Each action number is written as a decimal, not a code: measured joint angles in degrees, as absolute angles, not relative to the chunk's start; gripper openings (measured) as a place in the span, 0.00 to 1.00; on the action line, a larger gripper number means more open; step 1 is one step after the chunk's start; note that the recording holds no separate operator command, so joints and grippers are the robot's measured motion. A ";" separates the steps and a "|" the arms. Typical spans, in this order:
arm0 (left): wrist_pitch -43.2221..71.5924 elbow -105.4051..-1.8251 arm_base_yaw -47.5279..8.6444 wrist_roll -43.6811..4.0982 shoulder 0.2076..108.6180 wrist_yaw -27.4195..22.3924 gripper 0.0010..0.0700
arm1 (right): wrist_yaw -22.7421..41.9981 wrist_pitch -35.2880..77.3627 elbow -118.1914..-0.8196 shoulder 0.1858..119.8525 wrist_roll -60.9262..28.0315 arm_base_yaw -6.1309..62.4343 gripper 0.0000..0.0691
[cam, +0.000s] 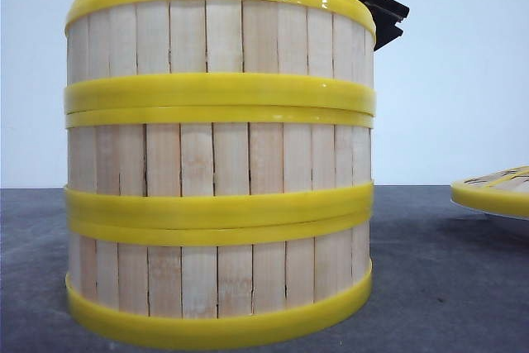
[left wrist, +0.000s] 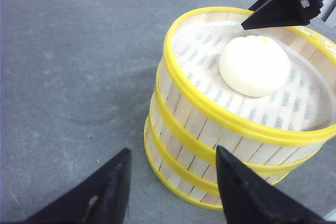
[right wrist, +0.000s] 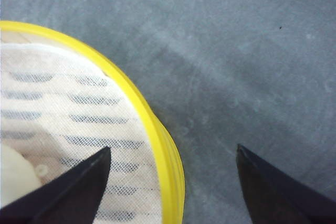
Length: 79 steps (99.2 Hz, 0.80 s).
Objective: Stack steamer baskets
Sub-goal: 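Open the right gripper and withdraw it toward the bamboo lid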
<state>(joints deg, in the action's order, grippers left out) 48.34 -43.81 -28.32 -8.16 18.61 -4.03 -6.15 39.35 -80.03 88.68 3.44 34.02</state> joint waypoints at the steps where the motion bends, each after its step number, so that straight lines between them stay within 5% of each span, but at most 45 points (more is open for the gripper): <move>1: 48.34 -43.81 -28.32 -8.16 18.61 -4.03 0.42 | -6.13 39.31 -80.03 88.53 3.44 34.00 0.69; 25: 48.25 -43.81 -28.32 -8.16 18.61 -4.05 0.42 | -4.54 38.74 -80.05 78.28 3.60 32.38 0.69; 53: 47.48 -43.81 -28.32 -8.12 18.61 -4.03 0.42 | 9.10 50.00 -80.20 66.00 6.22 27.70 0.69; 79: 47.37 -43.81 -28.32 -7.07 18.63 -4.03 0.42 | 10.50 55.68 -80.23 67.09 6.35 19.55 0.69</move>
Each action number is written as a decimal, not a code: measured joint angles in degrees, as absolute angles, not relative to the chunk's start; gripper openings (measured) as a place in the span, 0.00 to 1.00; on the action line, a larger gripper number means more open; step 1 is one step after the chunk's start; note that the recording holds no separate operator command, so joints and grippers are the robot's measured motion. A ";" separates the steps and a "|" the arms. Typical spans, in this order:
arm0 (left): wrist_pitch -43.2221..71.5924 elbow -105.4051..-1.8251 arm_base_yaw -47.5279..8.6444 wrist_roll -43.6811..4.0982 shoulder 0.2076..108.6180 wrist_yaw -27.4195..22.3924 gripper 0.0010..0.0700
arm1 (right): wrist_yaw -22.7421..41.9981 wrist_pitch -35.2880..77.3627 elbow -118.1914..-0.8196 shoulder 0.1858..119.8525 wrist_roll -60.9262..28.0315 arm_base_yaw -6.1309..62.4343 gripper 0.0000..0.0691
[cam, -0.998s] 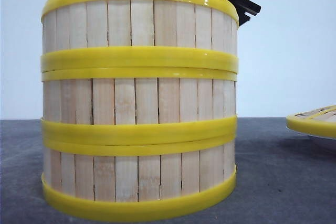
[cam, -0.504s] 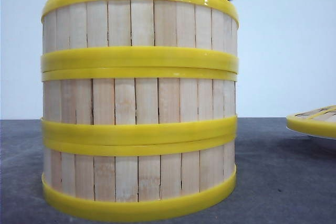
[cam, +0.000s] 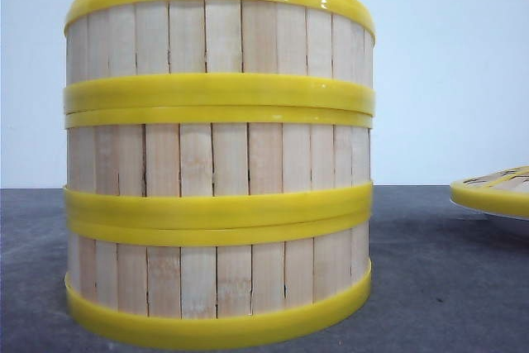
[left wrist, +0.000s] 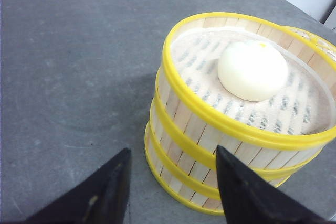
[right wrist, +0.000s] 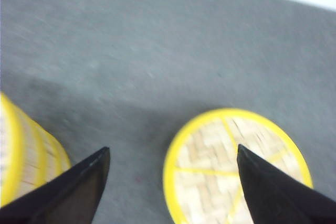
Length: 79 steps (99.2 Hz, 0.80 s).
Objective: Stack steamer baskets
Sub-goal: 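Open the right gripper and withdraw it toward the bamboo lid, then grasp the rim of the woven bamboo lid with the right gripper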
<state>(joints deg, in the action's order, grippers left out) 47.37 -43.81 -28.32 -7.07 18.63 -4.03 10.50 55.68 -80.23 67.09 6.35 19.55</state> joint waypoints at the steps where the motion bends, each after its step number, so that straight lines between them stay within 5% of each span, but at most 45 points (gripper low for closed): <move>1: 47.37 -43.81 -28.32 -7.05 18.63 -4.03 0.42 | 10.48 55.68 -80.23 67.29 6.35 19.14 0.69; 44: 47.40 -43.81 -28.32 -7.05 18.61 -4.03 0.42 | 2.17 49.98 -69.45 74.02 6.35 3.44 0.69; 79: 47.40 -43.81 -28.32 -7.05 18.63 -4.03 0.42 | 0.78 44.47 -64.51 78.35 6.37 -1.89 0.55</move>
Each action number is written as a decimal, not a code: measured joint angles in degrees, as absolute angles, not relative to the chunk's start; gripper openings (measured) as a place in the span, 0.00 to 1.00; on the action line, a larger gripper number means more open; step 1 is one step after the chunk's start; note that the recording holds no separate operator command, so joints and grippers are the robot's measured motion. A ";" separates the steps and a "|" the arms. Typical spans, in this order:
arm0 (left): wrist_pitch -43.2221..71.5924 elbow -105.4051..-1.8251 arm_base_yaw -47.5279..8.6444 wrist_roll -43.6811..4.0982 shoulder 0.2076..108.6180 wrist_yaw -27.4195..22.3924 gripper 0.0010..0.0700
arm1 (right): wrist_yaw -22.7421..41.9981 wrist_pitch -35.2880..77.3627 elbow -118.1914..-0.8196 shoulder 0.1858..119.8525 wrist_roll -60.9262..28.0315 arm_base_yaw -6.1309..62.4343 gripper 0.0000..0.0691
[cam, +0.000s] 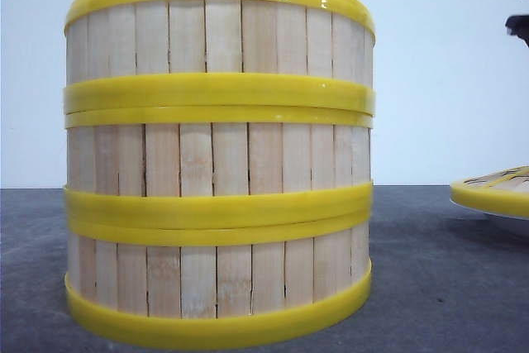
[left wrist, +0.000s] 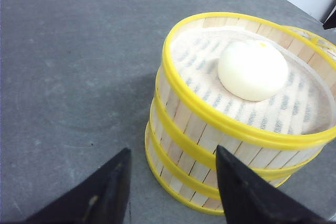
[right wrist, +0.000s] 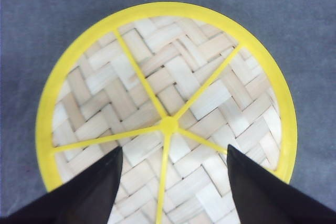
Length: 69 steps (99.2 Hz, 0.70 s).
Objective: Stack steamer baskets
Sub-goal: 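Grasp the rim of the woven bamboo lid with the right gripper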
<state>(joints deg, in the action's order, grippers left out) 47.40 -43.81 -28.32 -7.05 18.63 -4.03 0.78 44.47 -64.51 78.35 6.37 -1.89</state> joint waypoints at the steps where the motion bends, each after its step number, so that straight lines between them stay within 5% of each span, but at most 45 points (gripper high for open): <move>1: 47.40 -43.81 -28.32 -7.05 18.61 -4.03 0.42 | 0.62 44.40 -64.51 78.56 6.37 -1.89 0.54; 47: 47.70 -43.81 -28.32 -7.05 18.61 -4.03 0.42 | -1.52 42.87 -64.51 84.97 6.37 -2.00 0.48; 69: 47.77 -43.81 -28.32 -7.03 18.63 -4.03 0.42 | -1.28 41.30 -64.51 85.69 6.37 -2.00 0.37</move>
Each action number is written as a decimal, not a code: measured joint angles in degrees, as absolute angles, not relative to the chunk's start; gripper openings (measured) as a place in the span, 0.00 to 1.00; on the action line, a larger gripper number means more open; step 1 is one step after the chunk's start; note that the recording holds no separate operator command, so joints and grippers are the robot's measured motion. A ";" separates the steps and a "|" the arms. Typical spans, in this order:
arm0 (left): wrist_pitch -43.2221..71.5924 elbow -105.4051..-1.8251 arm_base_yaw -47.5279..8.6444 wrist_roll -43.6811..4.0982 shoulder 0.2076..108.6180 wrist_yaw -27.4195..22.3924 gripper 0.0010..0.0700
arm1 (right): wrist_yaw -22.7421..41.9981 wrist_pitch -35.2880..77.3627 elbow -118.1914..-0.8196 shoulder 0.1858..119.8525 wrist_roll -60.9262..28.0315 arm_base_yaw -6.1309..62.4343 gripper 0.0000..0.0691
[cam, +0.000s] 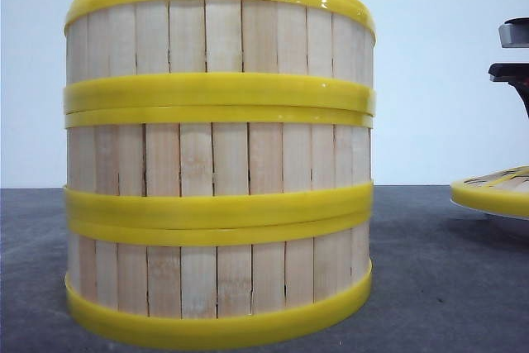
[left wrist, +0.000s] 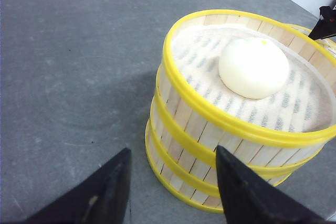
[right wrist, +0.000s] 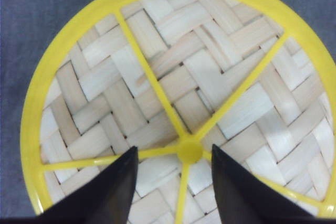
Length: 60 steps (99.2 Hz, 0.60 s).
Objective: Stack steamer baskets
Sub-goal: 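Grasp the rim of the woven bamboo lid with the right gripper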
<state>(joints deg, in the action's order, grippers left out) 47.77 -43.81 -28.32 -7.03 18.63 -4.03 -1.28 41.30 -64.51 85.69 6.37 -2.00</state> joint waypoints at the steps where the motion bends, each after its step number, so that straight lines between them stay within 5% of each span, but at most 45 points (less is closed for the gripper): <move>1: 47.77 -43.81 -28.32 -7.03 18.61 -4.03 0.42 | -1.26 41.28 -64.51 85.71 6.37 -2.00 0.37; 47: 47.77 -43.81 -28.32 -6.59 18.63 -4.03 0.42 | -0.23 41.04 -64.51 87.55 6.37 -2.37 0.34; 60: 47.75 -43.81 -28.32 -6.59 18.63 -4.03 0.42 | -0.05 40.60 -64.51 87.74 6.37 -2.35 0.21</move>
<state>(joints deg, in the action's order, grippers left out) 47.75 -43.81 -28.32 -6.59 18.63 -4.03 -0.05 40.60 -64.51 87.74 6.37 -2.35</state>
